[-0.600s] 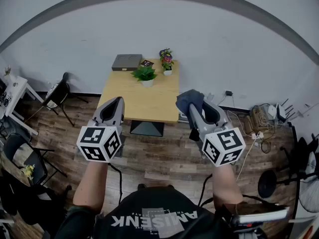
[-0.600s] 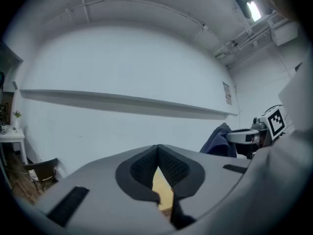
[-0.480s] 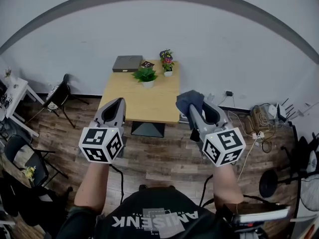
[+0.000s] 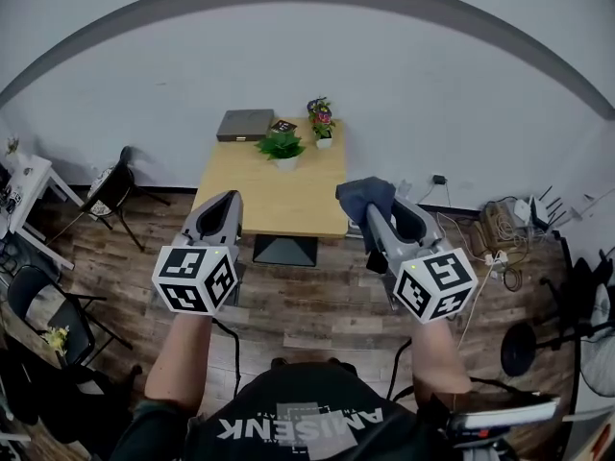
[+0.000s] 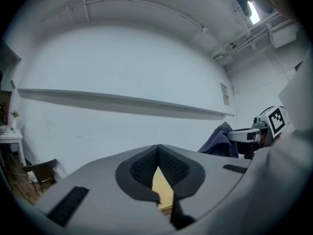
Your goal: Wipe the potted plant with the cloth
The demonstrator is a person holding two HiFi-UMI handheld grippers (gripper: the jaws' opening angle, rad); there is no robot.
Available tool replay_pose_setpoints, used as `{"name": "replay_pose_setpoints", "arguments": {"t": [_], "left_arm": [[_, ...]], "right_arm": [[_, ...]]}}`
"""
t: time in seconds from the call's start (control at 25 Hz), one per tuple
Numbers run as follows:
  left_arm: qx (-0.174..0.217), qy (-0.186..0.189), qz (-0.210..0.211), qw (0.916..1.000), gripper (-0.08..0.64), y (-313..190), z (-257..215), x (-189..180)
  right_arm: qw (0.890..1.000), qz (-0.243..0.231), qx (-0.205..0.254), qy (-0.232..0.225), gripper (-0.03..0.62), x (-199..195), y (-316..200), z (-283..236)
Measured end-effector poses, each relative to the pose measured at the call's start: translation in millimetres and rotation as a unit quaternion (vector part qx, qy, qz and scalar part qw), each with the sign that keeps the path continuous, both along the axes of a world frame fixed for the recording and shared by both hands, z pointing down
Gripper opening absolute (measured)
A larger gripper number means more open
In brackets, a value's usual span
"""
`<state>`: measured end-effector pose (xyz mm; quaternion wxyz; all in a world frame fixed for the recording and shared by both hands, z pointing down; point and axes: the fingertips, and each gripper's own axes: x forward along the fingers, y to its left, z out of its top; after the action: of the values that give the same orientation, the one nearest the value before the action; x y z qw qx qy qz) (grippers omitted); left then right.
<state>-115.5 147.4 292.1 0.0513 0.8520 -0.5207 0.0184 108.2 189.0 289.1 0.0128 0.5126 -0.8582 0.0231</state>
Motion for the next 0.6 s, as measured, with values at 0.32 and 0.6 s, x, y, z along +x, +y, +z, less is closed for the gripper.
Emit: {"name": "replay_pose_setpoints", "arguments": {"t": [0.32, 0.6], "left_arm": [[0.006, -0.018, 0.031, 0.9994, 0.002, 0.6, 12.2, -20.6], [0.022, 0.019, 0.041, 0.9987, 0.002, -6.2, 16.2, -48.8]], "right_arm": [[1.000, 0.022, -0.009, -0.005, 0.112, -26.0, -5.3, 7.7], [0.999, 0.032, 0.005, 0.015, 0.112, -54.7, 0.2, 10.3]]}}
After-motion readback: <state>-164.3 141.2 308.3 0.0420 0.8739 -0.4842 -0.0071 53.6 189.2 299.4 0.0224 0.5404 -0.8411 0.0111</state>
